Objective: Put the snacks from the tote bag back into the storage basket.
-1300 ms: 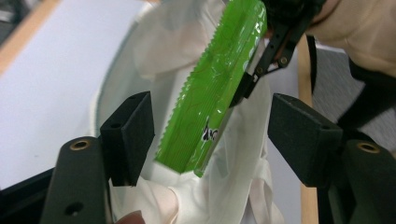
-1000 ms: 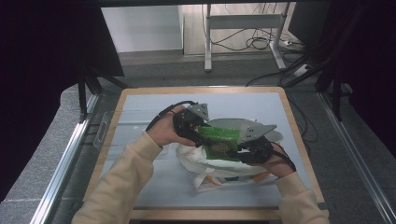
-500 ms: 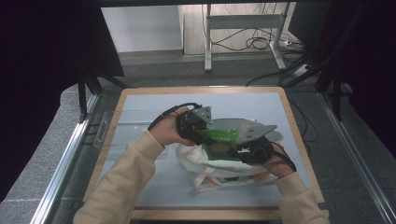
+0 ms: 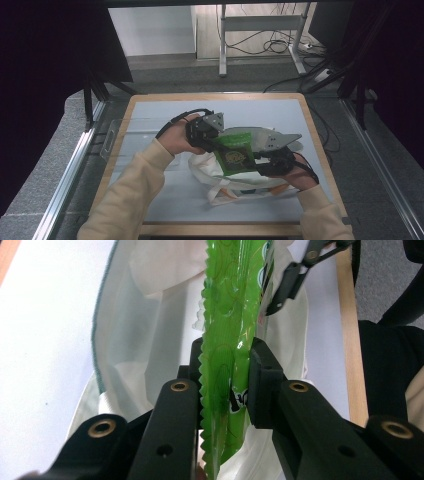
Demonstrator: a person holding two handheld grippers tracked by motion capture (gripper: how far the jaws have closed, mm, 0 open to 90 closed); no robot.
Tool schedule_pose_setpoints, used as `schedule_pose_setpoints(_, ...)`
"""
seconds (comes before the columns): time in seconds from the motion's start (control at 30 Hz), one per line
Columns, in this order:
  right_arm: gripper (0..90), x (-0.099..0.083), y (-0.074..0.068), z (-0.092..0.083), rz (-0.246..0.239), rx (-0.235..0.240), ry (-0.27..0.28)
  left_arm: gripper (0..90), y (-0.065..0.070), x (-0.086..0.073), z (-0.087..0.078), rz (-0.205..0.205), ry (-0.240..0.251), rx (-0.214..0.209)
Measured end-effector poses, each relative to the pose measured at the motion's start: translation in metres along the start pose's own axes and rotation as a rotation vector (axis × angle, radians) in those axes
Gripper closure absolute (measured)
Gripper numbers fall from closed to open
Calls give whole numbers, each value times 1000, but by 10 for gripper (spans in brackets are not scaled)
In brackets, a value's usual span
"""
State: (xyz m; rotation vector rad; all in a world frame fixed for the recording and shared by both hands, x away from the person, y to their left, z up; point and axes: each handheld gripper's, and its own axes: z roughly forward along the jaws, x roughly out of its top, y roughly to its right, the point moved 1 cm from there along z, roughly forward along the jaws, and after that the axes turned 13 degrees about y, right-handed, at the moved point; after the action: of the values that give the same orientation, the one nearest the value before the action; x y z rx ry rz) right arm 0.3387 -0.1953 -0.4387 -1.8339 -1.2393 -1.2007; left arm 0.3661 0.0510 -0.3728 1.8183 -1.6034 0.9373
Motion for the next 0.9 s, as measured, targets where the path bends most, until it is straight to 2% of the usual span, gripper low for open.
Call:
schedule_pose_setpoints(0.17,507,-1,1,-4,18,-1,19,775,-2,-1,-8,-17,21,12)
schedule_pose_setpoints(0.37,433,-4,4,-15,55,-29,62,777,-4,-1,-21,-23,35,28)
schedule_pose_setpoints(0.53,410,-7,7,-24,102,-44,98,777,-6,-2,-30,-24,41,45)
schedule_pose_setpoints(0.9,403,-12,9,-26,109,-61,96,779,-9,-3,-53,-44,75,75)
